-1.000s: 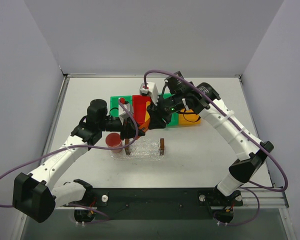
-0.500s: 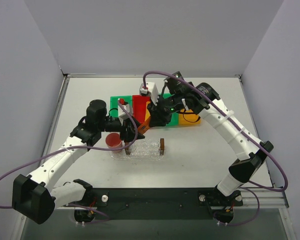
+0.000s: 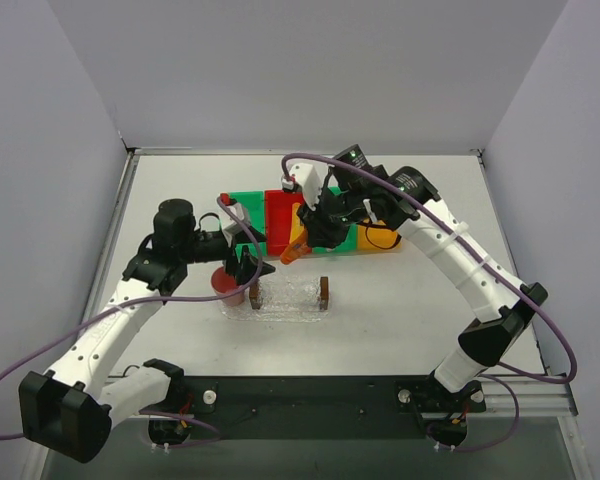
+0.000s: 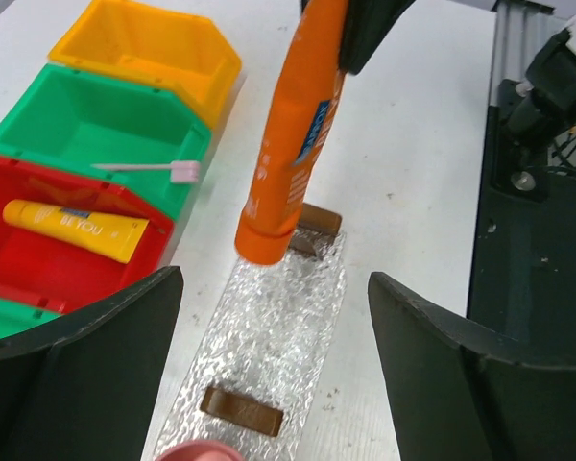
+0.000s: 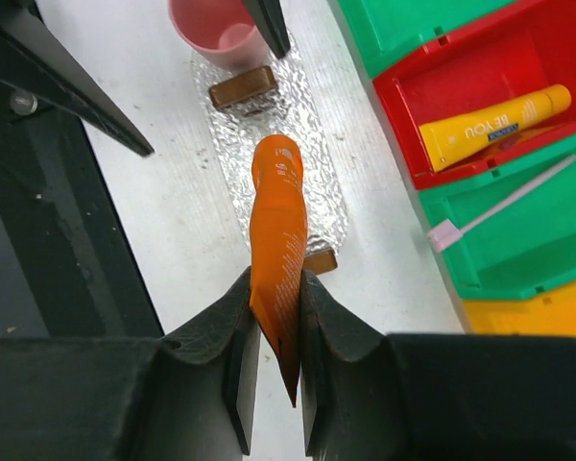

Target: Prepare toiletry sets of a toothbrush and toothpaste on the tray

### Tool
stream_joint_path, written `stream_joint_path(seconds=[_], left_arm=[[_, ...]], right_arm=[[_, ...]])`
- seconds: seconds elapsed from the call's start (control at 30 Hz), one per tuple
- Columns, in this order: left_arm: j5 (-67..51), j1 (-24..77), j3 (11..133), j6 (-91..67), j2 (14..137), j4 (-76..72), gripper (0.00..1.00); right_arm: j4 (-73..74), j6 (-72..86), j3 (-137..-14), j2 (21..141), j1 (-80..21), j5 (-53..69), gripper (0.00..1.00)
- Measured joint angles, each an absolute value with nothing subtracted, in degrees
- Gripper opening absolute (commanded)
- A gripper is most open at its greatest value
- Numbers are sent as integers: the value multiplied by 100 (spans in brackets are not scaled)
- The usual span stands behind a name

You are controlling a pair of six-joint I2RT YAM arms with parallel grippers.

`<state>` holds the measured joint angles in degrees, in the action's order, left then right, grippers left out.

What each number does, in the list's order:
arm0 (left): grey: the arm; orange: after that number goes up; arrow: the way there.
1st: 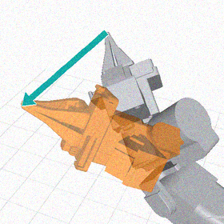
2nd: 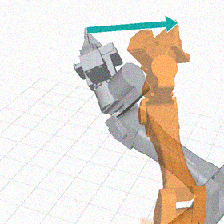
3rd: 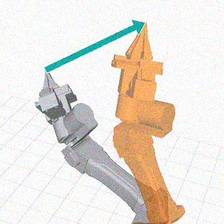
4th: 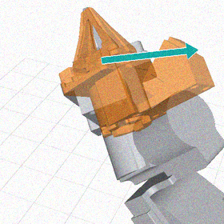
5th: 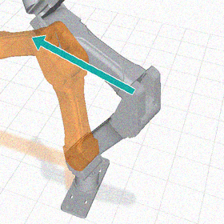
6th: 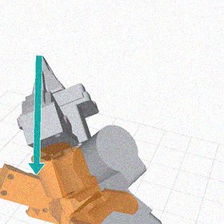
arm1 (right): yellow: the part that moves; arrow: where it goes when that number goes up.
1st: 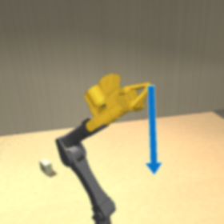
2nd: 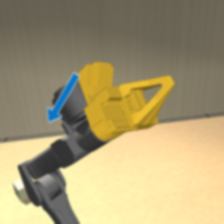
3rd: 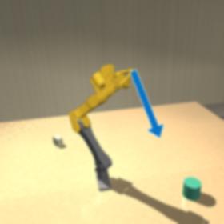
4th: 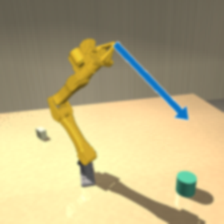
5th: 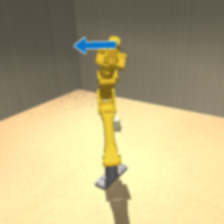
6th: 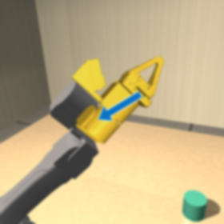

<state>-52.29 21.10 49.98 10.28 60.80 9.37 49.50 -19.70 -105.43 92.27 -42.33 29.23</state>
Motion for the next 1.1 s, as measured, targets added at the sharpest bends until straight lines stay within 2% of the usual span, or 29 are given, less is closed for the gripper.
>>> stream_joint_path(seconds=[0.27, 0.63, 1.1], left_arm=[[-4370, 1723, 5354, 1835, 5887, 1992, 89], [-3122, 1170, 5452, 2386, 5599, 2665, 89], [-2930, 126, 5450, 2477, 5599, 2687, 89]], right_arm=[[5251, -2075, -10543, 9343, -4491, 1933, 0], [5822, -2137, -10615, 10300, -4838, 1188, 0], [6112, -2158, -10630, 10405, -5035, 1048, 0]])
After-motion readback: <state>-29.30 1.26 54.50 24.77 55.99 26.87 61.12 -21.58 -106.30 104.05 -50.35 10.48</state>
